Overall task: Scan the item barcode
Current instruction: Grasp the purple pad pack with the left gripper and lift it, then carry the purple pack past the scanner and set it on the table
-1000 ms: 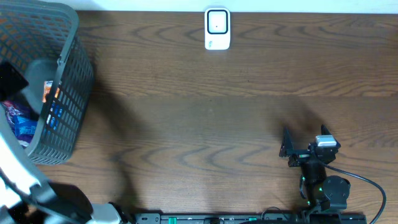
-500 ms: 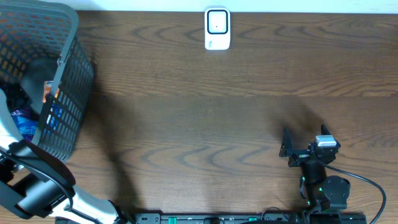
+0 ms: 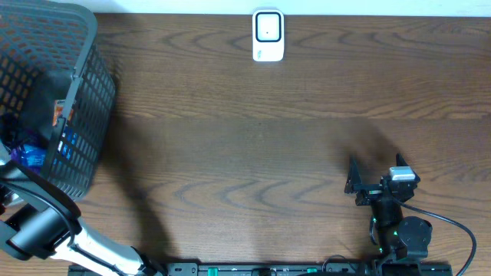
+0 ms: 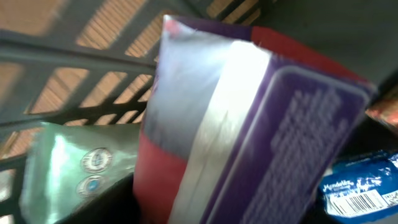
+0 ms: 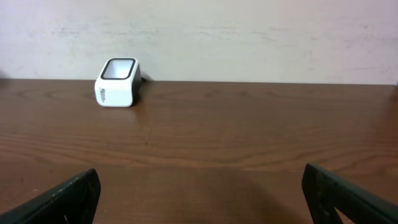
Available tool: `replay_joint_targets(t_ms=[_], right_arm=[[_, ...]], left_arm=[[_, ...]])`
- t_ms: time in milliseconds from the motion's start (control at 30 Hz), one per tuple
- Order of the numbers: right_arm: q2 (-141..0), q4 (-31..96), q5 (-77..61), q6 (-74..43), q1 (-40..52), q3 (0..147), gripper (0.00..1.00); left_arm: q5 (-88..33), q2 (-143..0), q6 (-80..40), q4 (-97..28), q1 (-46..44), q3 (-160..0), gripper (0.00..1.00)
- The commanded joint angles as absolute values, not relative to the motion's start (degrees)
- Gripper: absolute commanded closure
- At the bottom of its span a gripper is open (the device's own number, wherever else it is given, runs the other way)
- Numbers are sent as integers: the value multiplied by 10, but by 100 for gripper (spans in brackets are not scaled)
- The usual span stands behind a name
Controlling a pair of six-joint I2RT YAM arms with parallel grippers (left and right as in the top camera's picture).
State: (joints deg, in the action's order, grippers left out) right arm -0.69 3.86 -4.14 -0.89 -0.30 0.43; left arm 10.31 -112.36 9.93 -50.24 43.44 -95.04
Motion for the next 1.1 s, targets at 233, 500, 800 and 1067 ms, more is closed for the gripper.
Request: replay_joint_targets(t_ms=[233,500,800,1067], right_arm=[[-4,41,-40,-17,1,3,1],[-4,41,-40,-17,1,3,1],[-4,41,-40,-17,1,3,1],[-4,41,-40,-17,1,3,1]], left_arm=[[79,-1054,37,-500,431,-968,93],[-147,-890,-15,-406,411,-968,93],[-178,-749,-116,-296,293,-968,93],[-237,-744,-171,-266,105,-968,93]])
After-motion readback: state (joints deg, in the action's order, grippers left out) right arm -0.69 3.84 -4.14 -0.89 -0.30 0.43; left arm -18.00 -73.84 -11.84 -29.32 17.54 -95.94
